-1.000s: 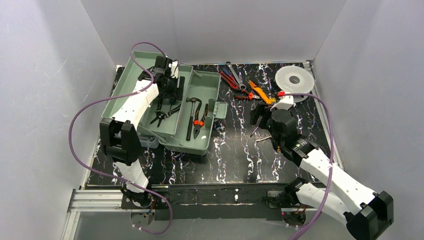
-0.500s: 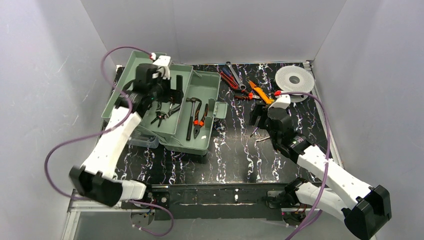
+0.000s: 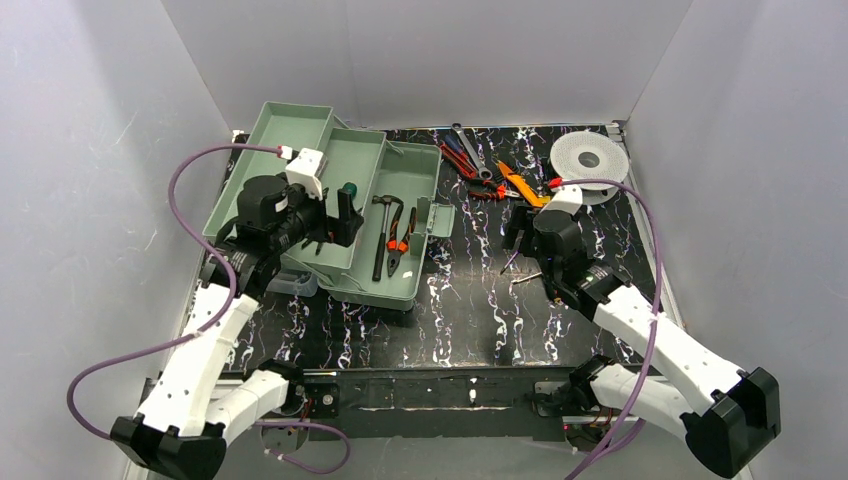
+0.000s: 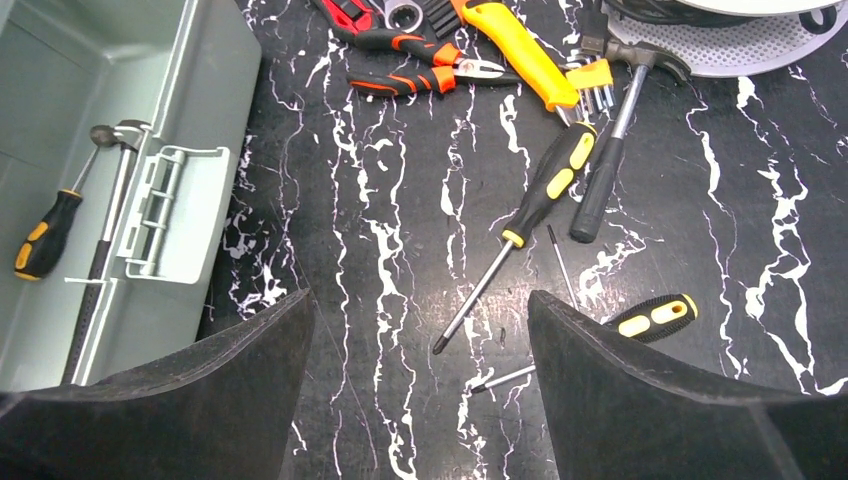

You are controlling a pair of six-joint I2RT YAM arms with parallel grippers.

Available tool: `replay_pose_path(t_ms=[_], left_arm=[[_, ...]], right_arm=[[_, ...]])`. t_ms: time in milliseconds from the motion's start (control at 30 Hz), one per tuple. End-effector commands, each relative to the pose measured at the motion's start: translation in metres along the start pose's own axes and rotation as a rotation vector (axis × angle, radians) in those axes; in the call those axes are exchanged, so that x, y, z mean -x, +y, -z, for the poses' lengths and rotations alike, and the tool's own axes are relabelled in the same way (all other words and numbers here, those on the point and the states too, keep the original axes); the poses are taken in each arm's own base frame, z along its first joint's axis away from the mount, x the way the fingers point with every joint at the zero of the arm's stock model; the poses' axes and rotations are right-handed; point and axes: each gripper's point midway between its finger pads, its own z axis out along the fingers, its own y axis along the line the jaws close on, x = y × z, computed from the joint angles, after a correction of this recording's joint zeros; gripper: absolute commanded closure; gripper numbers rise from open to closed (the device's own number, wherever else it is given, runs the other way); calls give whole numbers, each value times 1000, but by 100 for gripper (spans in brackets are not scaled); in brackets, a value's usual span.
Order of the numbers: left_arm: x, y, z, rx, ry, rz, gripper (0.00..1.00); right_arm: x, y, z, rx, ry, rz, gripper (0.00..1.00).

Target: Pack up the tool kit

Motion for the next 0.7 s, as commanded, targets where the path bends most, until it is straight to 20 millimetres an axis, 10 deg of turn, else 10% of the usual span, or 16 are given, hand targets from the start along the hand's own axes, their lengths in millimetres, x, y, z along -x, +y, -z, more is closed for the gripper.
replay_pose_path(t_ms=[0, 467, 667], left_arm=[[-6, -13, -8, -90, 28, -11, 2], [-37, -47, -20, -310, 87, 39, 2], [-37, -55, -16, -352, 90, 45, 2]], right_arm=[[20, -1, 2, -30, -25, -9, 14], [-14, -59, -24, -233, 256, -109, 9], [-23, -52, -46, -228, 372, -255, 15]])
